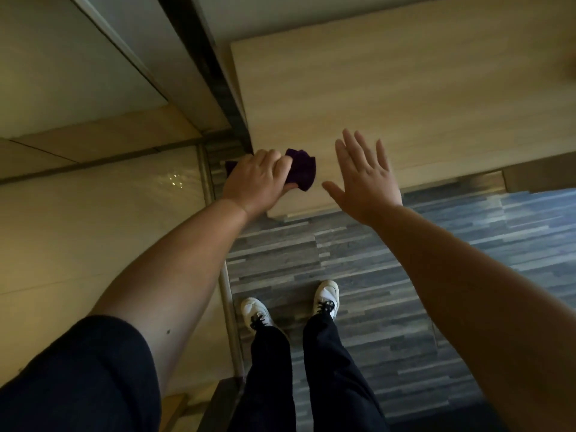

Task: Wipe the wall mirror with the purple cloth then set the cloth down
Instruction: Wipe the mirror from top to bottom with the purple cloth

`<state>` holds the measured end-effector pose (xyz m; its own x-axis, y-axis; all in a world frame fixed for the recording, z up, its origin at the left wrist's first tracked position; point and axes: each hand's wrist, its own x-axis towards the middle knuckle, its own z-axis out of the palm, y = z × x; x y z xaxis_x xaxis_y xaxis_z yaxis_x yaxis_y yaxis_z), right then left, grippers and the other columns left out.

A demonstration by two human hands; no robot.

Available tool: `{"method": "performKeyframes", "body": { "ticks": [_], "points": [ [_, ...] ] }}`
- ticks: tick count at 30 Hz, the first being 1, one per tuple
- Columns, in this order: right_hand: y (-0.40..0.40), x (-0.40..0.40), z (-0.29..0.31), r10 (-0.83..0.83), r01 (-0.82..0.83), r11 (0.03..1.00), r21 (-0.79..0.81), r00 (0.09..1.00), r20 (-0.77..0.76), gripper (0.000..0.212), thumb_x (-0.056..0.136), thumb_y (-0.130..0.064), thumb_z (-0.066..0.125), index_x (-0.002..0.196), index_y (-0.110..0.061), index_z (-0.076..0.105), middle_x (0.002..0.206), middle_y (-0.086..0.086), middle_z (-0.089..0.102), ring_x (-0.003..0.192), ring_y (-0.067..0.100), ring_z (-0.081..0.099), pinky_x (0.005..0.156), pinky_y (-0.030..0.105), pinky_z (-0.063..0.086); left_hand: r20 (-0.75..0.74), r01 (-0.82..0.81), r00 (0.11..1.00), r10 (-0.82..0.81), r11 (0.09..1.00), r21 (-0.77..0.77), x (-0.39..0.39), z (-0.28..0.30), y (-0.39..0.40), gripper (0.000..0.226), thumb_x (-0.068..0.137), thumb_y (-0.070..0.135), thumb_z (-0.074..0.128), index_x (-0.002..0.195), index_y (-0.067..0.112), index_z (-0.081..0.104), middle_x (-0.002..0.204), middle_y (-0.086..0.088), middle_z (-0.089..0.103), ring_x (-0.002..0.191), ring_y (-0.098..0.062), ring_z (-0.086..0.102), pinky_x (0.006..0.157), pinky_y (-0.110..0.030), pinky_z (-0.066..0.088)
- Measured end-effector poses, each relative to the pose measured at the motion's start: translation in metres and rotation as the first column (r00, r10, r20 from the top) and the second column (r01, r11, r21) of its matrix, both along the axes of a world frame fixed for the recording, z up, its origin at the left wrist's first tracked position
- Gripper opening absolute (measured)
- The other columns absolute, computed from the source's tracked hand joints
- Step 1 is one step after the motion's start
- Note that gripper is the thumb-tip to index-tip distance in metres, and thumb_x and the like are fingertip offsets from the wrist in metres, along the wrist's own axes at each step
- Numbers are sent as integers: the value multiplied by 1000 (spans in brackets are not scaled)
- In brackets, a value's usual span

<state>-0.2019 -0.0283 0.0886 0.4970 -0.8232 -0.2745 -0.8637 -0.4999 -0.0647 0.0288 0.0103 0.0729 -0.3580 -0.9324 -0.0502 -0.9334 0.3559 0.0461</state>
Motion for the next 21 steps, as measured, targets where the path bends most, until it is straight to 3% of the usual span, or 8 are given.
{"method": "performKeyframes", "body": {
  "ticks": [4, 11, 15, 21],
  "points": [
    [-17, 30, 78, 23, -16, 992, -123, 999, 49, 82, 100, -62, 25, 158, -9, 4, 167, 10, -4, 153, 25, -6, 123, 49, -6, -61, -42, 998, 31, 982, -184, 27, 85, -9, 49, 94, 46, 39, 115, 3, 47, 98, -20, 60, 81, -36, 59, 65, -40, 51],
    [-39, 81, 257, 142, -67, 921, -384, 975, 170, 78, 101, -60, 23, 158, -11, 2, 166, 8, -6, 152, 23, -13, 123, 48, -7, 5, -94, 994, 111, 864, -495, 81, 284, -18, 46, 93, 42, 54, 117, 4, 45, 99, -19, 60, 81, -36, 58, 65, -41, 48],
    [-47, 111, 361, 207, -56, 833, -551, 955, 215, 75, 101, -60, 18, 154, -14, -9, 160, 4, -20, 149, 22, -20, 121, 46, -13, 39, -138, 977, 208, 770, -623, 114, 402, -11, 47, 93, 44, 51, 116, 5, 43, 99, -19, 59, 80, -36, 57, 64, -43, 50],
    [-43, 145, 494, 349, 8, 646, -763, 886, 304, 73, 104, -55, 24, 157, -8, 7, 166, 8, -3, 151, 21, -14, 123, 45, -8, 74, -104, 954, 290, 554, -826, 148, 540, 23, 45, 95, 45, 44, 112, 4, 45, 93, -18, 59, 72, -34, 56, 58, -39, 46]
  ]
}}
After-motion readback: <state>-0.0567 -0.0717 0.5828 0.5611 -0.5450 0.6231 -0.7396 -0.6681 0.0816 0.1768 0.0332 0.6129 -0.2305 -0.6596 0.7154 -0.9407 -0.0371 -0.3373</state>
